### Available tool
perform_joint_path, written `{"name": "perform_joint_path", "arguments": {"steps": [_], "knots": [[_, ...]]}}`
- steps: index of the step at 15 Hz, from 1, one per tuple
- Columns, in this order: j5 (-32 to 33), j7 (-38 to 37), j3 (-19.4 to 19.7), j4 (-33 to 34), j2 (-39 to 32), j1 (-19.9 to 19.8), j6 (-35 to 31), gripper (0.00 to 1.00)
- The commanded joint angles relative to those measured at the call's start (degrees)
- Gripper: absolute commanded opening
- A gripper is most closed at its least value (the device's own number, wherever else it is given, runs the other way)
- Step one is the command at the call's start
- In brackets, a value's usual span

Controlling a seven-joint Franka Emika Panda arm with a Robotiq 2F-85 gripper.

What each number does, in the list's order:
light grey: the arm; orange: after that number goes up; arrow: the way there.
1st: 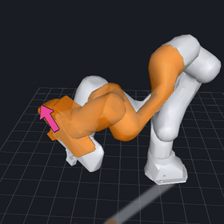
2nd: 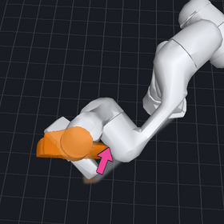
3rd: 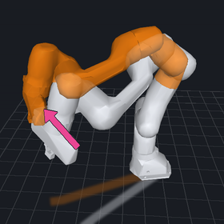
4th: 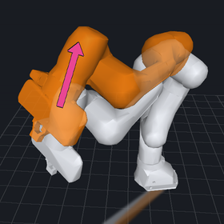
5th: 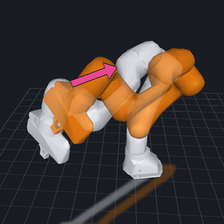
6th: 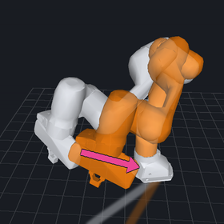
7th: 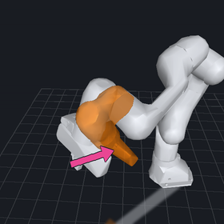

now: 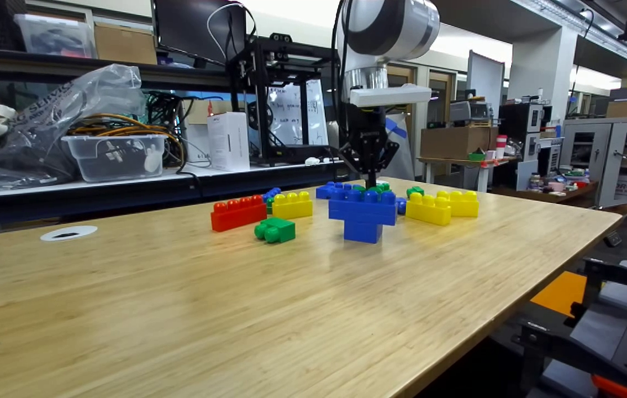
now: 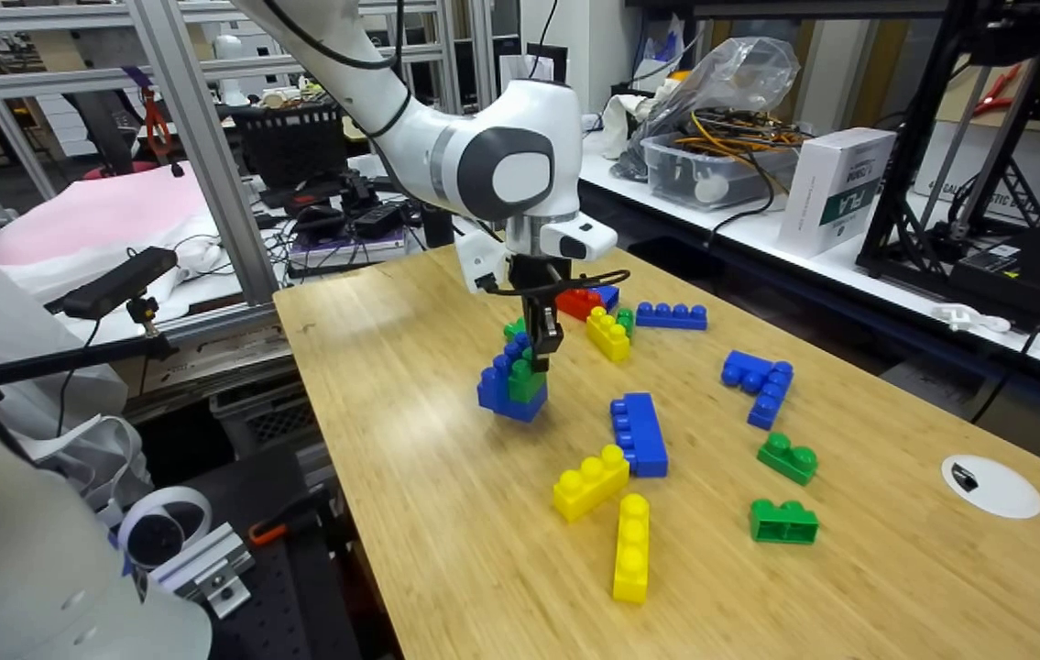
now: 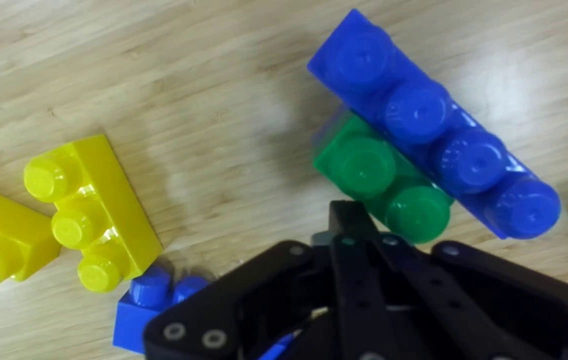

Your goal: Move the building block tower forward

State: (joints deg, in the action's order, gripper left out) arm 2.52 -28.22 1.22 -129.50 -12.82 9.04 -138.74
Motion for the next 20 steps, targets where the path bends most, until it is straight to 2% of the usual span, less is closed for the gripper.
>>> {"name": "perform_joint_path", "arguments": {"steps": [1,20], "knots": [[0.7,-0.2,-0.9,-2.5,2.7,-0.2,1.1,0.00],[0.2,0.9,-4.8,-3.9,3.4,0.6,1.3,0.00]]}}
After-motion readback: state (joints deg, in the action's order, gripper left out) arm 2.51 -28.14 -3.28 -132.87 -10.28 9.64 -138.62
